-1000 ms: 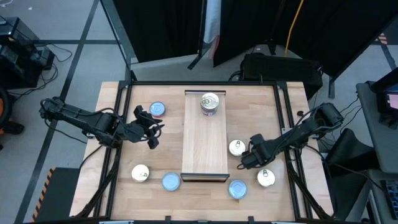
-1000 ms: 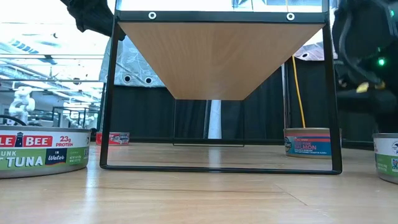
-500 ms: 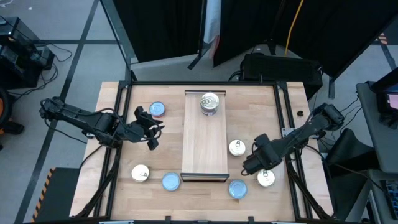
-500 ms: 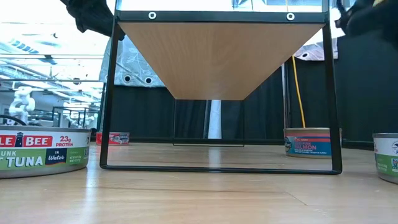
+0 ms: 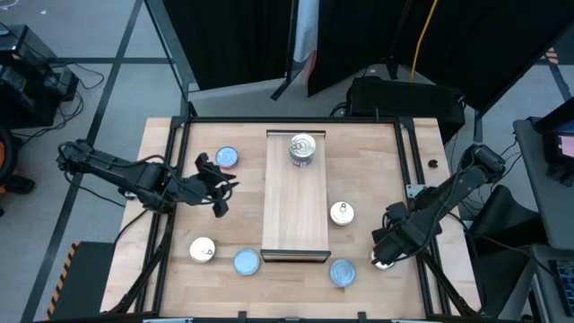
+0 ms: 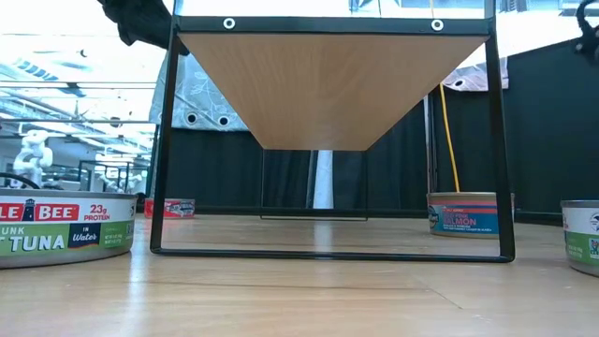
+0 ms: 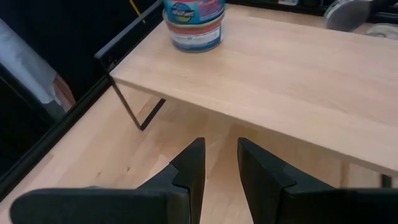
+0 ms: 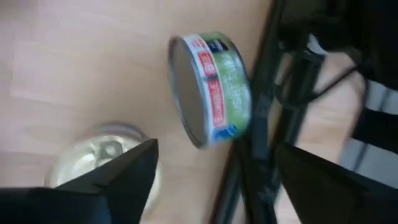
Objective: Stack canned seafood by type on shelf
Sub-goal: Put the green white tuna can on the shelf
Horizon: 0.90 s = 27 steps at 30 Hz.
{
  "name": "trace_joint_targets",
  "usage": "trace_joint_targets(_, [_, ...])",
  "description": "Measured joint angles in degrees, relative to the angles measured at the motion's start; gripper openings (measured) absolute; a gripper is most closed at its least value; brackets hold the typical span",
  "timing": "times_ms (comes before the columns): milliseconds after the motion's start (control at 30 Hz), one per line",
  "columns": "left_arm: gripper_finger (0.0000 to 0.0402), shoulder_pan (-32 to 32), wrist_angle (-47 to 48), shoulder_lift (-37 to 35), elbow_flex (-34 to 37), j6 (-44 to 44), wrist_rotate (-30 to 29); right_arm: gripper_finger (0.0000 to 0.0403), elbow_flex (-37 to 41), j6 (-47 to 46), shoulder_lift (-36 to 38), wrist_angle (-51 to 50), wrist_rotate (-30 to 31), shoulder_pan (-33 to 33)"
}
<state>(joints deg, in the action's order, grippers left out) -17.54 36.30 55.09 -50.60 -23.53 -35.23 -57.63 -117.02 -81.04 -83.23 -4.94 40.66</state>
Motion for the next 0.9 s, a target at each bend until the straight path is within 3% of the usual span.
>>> trace_joint_targets(467, [0.0097, 0.00, -3.44, -0.17, -0.40, 5.16, 2.48, 0.0332, 11.88, -3.40, 4.84, 9.72, 5.07, -0.07])
trace_joint_targets(667, [0.0097, 0.00, -4.58, -0.17, -0.43, 6.48, 2.49, 0.0302, 16.79, -3.45, 4.80, 18.75, 6.18, -0.04])
trace_joint_targets(900, [0.0097, 0.00, -4.44, -0.17, -0.43, 6.45, 2.49, 0.0244, 17.12, -3.86, 4.80, 19.44, 10.39, -0.09])
